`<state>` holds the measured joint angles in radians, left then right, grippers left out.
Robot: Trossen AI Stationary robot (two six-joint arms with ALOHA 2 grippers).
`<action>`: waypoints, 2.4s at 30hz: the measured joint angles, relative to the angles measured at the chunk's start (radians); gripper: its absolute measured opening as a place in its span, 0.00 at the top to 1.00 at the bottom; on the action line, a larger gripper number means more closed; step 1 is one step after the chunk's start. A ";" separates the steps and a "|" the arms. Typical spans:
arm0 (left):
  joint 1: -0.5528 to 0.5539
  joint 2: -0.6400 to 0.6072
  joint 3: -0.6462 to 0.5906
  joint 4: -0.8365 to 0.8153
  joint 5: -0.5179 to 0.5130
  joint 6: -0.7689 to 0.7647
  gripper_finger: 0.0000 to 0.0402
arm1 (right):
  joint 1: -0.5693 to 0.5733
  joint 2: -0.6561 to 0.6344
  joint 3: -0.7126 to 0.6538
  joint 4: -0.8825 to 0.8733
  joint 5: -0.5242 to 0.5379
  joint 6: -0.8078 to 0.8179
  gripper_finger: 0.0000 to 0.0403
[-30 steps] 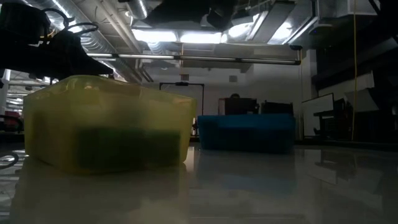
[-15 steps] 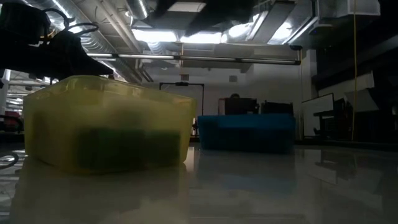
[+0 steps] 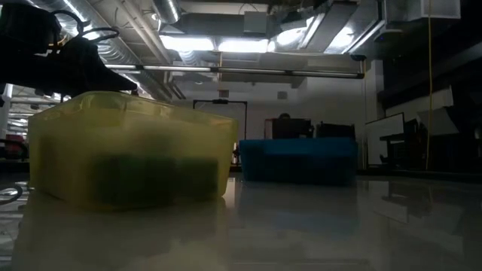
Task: Sort blocks by size
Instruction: Return to Home Position
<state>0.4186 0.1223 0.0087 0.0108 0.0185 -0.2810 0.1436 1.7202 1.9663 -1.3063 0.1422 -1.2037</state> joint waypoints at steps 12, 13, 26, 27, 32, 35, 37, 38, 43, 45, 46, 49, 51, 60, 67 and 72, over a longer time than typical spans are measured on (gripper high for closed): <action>0.000 0.000 0.000 0.000 0.000 0.000 0.50 | -0.043 -0.139 0.000 -0.209 0.024 -0.009 0.26; 0.000 0.000 0.000 0.000 0.000 0.000 0.50 | -0.053 -0.140 0.000 -0.219 0.024 -0.013 0.26; 0.000 0.000 0.000 0.000 0.000 0.000 0.50 | -0.217 -0.477 -0.518 0.054 -0.040 -0.142 0.26; 0.000 0.000 0.000 0.000 0.000 0.000 0.50 | -0.229 -0.523 -0.580 0.100 -0.045 -0.143 0.26; 0.000 0.000 0.000 0.000 0.000 0.000 0.50 | -0.265 -0.743 -0.877 0.383 -0.094 -0.161 0.26; 0.000 0.000 0.000 0.000 0.000 0.000 0.50 | -0.269 -0.869 -1.069 0.585 -0.099 -0.165 0.26; 0.000 0.000 0.000 0.000 0.000 0.000 0.50 | -0.269 -0.949 -1.200 0.714 -0.102 -0.165 0.26; 0.000 0.000 0.000 0.000 0.000 0.000 0.50 | -0.269 -0.982 -1.259 0.776 -0.106 -0.165 0.26; 0.000 0.000 0.000 0.000 0.000 0.000 0.50 | -0.269 -1.162 -1.522 0.996 -0.110 -0.163 0.26; 0.000 0.000 0.000 0.000 0.000 0.000 0.50 | -0.269 -1.219 -1.603 1.046 -0.116 -0.162 0.26; 0.000 0.000 0.000 0.000 0.000 0.000 0.50 | -0.269 -1.246 -1.640 1.070 -0.134 -0.162 0.26; 0.000 0.000 0.000 0.000 0.000 0.000 0.50 | -0.269 -1.340 -1.717 1.125 -0.197 -0.162 0.26; 0.000 0.000 0.000 0.000 0.000 0.000 0.50 | -0.269 -1.406 -1.754 1.124 -0.246 -0.162 0.26; 0.000 0.000 0.000 0.000 0.000 0.000 0.50 | -0.269 -1.701 -1.826 0.982 -0.423 -0.163 0.26; 0.000 0.001 0.000 0.000 -0.001 0.000 0.50 | -0.269 -1.718 -1.854 0.975 -0.424 -0.139 0.26; 0.000 0.002 0.000 0.000 -0.003 0.000 0.50 | -0.269 -1.718 -1.855 0.980 -0.277 -0.173 0.26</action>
<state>0.4187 0.1246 0.0086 0.0105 0.0154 -0.2810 -0.1249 0.0021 0.1112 -0.3260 -0.1349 -1.3767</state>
